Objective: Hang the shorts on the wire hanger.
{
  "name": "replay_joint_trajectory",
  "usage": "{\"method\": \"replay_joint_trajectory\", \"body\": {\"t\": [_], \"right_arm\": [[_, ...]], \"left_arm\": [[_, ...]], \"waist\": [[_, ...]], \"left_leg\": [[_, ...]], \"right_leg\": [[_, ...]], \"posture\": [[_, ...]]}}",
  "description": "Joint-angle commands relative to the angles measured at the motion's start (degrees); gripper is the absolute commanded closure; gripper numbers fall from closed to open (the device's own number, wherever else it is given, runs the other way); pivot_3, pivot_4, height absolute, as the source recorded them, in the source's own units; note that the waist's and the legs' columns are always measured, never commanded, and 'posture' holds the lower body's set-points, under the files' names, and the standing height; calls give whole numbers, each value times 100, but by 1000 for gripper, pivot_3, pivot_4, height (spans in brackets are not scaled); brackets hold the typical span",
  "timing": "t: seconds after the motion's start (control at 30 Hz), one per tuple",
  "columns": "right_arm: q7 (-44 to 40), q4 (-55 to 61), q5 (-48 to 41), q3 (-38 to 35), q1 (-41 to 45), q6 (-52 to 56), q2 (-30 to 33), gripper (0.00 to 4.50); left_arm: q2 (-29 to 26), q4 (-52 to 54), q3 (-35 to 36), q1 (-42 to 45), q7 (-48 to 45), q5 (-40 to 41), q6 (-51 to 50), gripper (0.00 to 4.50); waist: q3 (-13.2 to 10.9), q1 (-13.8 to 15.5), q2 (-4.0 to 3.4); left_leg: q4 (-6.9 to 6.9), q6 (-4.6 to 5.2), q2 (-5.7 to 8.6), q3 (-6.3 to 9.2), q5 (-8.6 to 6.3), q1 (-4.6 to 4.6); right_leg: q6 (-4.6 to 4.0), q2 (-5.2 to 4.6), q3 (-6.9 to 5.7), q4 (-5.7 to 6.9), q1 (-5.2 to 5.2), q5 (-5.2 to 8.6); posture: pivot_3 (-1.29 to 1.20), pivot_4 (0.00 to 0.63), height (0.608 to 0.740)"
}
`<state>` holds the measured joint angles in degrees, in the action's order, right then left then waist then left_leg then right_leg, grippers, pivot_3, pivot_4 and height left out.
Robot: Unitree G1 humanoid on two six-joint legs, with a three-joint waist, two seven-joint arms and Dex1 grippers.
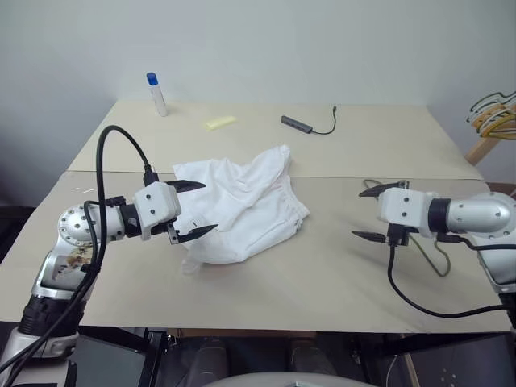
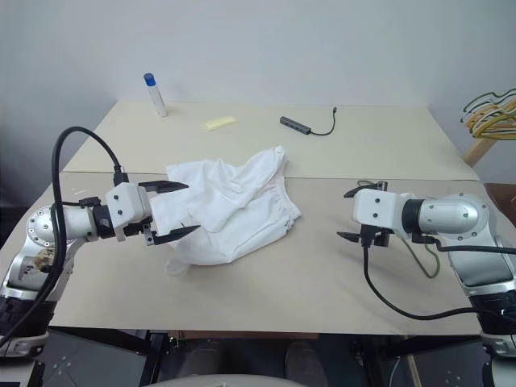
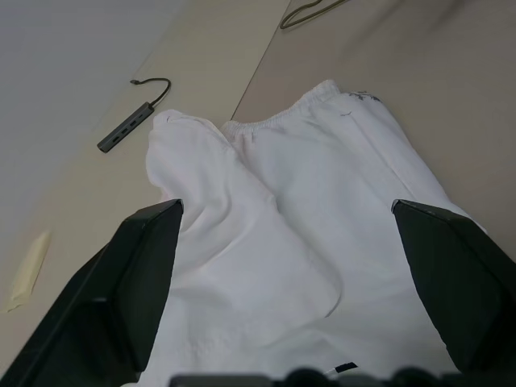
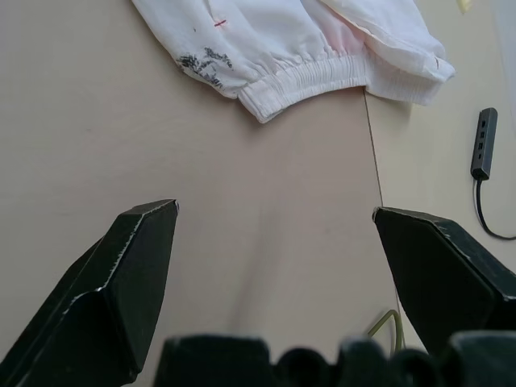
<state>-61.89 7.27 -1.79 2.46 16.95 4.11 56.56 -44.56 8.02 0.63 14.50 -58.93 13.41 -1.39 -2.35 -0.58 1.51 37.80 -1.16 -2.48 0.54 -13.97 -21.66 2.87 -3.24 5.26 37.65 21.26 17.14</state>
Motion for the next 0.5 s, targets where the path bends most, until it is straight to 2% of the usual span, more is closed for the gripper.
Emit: {"method": "replay_joint_trajectory", "body": {"t": [0.03,0.5], "right_arm": [[16,64,-31,-56,144,-68,-25,21],[31,2,-21,7,240,-95,-44,21]], "left_arm": [[-69,22,148,113,21,57,-38,0],[-70,89,76,73,219,-146,-99,0]], "waist": [[0,-1,0],[0,3,0]], "left_leg": [[0,0,0,0,0,0],[0,0,0,0,0,0]], "right_leg": [[0,0,0,0,0,0],[0,0,0,0,0,0]], "posture": [[39,0,740],[46,0,740]]}}
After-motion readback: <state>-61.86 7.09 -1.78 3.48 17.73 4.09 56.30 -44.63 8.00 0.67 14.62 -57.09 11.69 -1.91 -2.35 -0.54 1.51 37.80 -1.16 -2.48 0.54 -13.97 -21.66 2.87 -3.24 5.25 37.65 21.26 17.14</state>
